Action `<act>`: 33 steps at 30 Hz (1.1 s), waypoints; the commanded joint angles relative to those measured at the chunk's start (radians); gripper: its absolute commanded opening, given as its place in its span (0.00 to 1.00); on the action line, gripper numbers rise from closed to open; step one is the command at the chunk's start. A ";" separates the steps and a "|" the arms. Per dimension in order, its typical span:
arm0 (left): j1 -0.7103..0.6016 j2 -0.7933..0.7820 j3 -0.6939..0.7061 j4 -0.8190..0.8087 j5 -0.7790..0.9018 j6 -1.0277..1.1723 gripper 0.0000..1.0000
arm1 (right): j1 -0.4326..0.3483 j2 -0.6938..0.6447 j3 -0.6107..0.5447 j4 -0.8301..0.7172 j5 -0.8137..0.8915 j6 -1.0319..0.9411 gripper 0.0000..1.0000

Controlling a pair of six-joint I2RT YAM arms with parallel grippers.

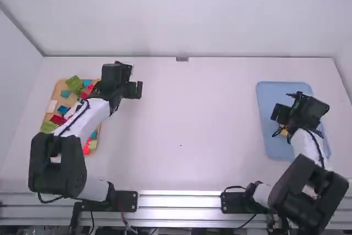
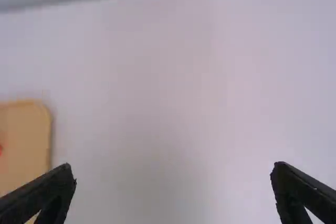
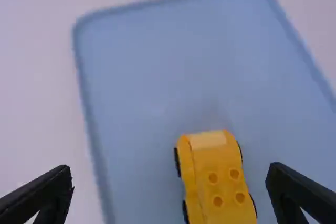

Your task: Assemble lego blocks to make yellow taxi

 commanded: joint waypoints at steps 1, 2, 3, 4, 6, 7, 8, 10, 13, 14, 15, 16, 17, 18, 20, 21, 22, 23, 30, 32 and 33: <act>-0.043 -0.079 0.026 -0.029 -0.106 0.029 0.99 | 0.046 -0.113 0.002 -0.026 0.031 0.002 0.98; -0.055 -0.101 0.026 -0.037 -0.121 0.028 0.99 | 0.065 -0.148 0.002 -0.042 0.034 0.002 0.98; -0.070 -0.130 0.026 -0.048 -0.133 0.029 0.99 | 0.093 -0.204 0.002 -0.060 0.032 0.003 0.98; -0.077 -0.148 0.026 -0.051 -0.140 0.029 0.99 | 0.104 -0.225 0.002 -0.067 0.032 0.003 0.98; -0.092 -0.199 0.026 -0.063 -0.153 0.029 0.99 | 0.151 -0.309 0.002 -0.086 0.032 0.002 0.98; -0.093 -0.209 0.026 -0.066 -0.152 0.029 0.99 | 0.160 -0.327 0.002 -0.091 0.032 0.002 0.98; -0.093 -0.232 0.025 -0.071 -0.152 0.028 0.99 | 0.180 -0.363 0.001 -0.102 0.029 0.002 0.98; -0.080 -0.249 0.012 -0.059 -0.139 0.015 0.98 | 0.199 -0.387 -0.012 -0.091 0.043 0.016 0.97; -0.052 -0.277 -0.016 -0.031 -0.111 -0.013 0.95 | 0.228 -0.416 -0.041 -0.062 0.072 0.045 0.94; -0.040 -0.289 -0.028 -0.019 -0.099 -0.025 0.94 | 0.241 -0.429 -0.054 -0.049 0.085 0.058 0.93; -0.030 -0.299 -0.038 -0.009 -0.089 -0.035 0.93 | 0.251 -0.439 -0.064 -0.039 0.095 0.068 0.92; -0.017 -0.312 -0.051 0.004 -0.076 -0.048 0.92 | 0.265 -0.453 -0.078 -0.025 0.109 0.082 0.90; -0.003 -0.326 -0.065 0.018 -0.062 -0.062 0.90 | 0.281 -0.469 -0.094 -0.009 0.125 0.098 0.89; 0.008 -0.337 -0.076 0.029 -0.051 -0.073 0.89 | 0.293 -0.481 -0.106 0.003 0.137 0.110 0.88; 0.034 -0.364 -0.102 0.055 -0.024 -0.096 0.86 | 0.323 -0.511 -0.136 0.015 0.163 0.140 0.85; 0.053 -0.384 -0.123 0.067 -0.005 -0.096 0.84 | 0.346 -0.534 -0.159 0.015 0.163 0.163 0.82; 0.053 -0.397 -0.135 0.067 -0.005 -0.096 0.83 | 0.360 -0.548 -0.173 0.015 0.163 0.177 0.81; 0.053 -0.410 -0.148 0.067 -0.005 -0.096 0.82 | 0.375 -0.563 -0.188 0.015 0.163 0.192 0.79; 0.053 -0.528 -0.266 0.067 -0.005 -0.096 0.70 | 0.510 -0.698 -0.323 0.015 0.163 0.208 0.66; 0.053 -0.572 -0.311 0.067 -0.005 -0.096 0.66 | 0.533 -0.748 -0.373 0.015 0.163 0.208 0.61; 0.053 -0.595 -0.334 0.067 -0.005 -0.096 0.63 | 0.533 -0.774 -0.399 0.015 0.163 0.208 0.58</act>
